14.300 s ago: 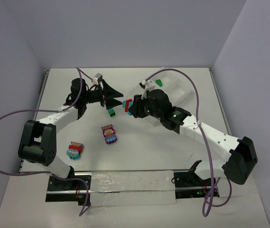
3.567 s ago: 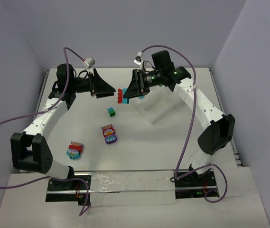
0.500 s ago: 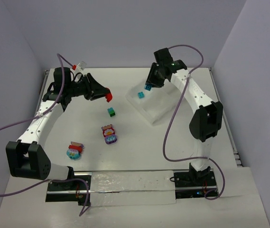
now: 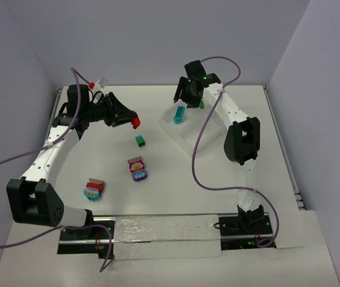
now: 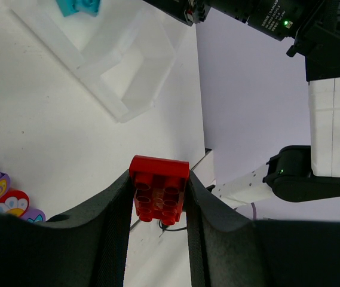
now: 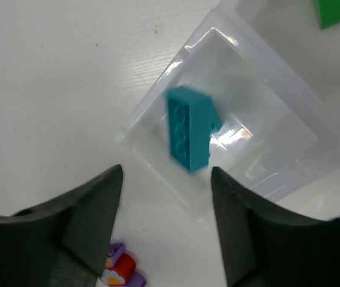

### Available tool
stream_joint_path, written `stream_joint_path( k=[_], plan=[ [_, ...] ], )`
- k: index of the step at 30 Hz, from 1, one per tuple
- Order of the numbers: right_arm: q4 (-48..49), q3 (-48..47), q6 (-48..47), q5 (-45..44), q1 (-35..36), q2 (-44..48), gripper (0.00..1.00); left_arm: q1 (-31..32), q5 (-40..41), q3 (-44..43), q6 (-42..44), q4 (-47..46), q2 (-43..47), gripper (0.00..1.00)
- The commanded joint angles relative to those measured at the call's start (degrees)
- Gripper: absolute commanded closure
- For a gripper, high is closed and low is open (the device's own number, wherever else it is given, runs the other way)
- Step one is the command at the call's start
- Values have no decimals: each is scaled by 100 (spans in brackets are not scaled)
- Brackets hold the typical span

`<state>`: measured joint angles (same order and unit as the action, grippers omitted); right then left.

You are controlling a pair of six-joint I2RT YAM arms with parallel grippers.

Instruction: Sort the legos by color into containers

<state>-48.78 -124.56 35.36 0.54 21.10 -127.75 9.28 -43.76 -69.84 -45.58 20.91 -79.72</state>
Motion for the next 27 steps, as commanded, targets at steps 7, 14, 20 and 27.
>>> stream_joint_path(
  k=[7,14,20,27],
  plan=[
    [74,-503,-518,353,8,390,27,-23,65,-506,-21,34,1,100],
    [1500,1231,-1124,2658,55,2268,29,-29,-55,-645,-251,-108,-204,100],
    [1968,1848,-979,4464,307,2807,27,-31,-591,-268,-995,-1264,-219,100],
    [1992,1605,-809,5357,717,2667,23,-31,-1083,17,-1659,-2631,-231,100]
  ],
)
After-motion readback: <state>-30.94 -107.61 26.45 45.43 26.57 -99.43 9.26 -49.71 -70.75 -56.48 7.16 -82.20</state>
